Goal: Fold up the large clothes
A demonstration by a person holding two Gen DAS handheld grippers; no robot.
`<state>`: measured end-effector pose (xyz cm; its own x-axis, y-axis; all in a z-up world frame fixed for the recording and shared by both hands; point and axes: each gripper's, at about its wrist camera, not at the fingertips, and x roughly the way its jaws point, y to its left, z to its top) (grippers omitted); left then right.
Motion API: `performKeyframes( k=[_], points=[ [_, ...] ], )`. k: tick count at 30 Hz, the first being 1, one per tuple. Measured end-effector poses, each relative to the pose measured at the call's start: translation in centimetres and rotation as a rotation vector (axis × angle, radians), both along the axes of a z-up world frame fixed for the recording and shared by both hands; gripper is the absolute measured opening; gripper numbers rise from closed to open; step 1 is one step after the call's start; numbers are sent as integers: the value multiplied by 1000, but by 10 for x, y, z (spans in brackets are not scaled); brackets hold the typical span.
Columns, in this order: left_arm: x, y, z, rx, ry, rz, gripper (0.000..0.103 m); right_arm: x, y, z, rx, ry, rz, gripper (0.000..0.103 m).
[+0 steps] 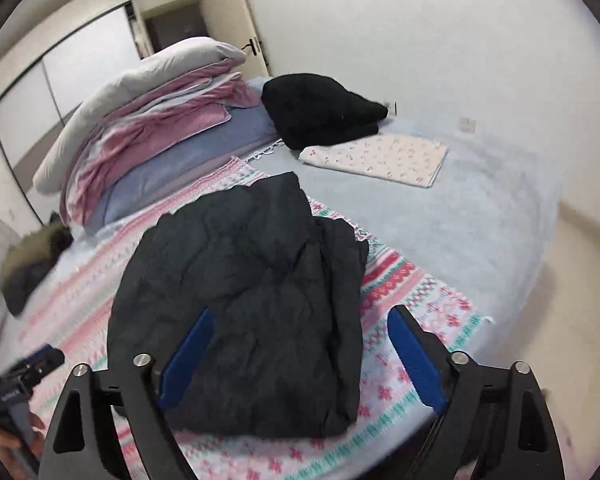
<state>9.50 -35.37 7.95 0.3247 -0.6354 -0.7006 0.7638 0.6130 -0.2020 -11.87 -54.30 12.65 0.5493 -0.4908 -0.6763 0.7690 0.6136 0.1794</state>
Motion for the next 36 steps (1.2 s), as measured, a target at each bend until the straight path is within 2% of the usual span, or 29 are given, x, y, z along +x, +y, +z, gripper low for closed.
performKeyframes(
  k=[3, 7, 10, 15, 23, 36],
  points=[
    [-23, 9, -3, 31, 1, 12, 102, -7, 29, -1, -14, 45, 11, 100],
    [-46, 21, -12, 70, -15, 56, 102, -13, 60, -8, -29, 79, 40, 101],
    [-59, 28, -22, 80, 9, 73, 102, -16, 83, -16, -47, 118, 54, 101],
    [-75, 33, -35, 134, -14, 100, 102, -16, 107, -30, -61, 156, 62, 101],
    [-89, 27, -44, 153, -18, 62, 102, -9, 116, -55, -20, 203, 70, 101],
    [-96, 20, -49, 168, -25, 36, 102, -4, 115, -62, -5, 212, 60, 101]
  ],
)
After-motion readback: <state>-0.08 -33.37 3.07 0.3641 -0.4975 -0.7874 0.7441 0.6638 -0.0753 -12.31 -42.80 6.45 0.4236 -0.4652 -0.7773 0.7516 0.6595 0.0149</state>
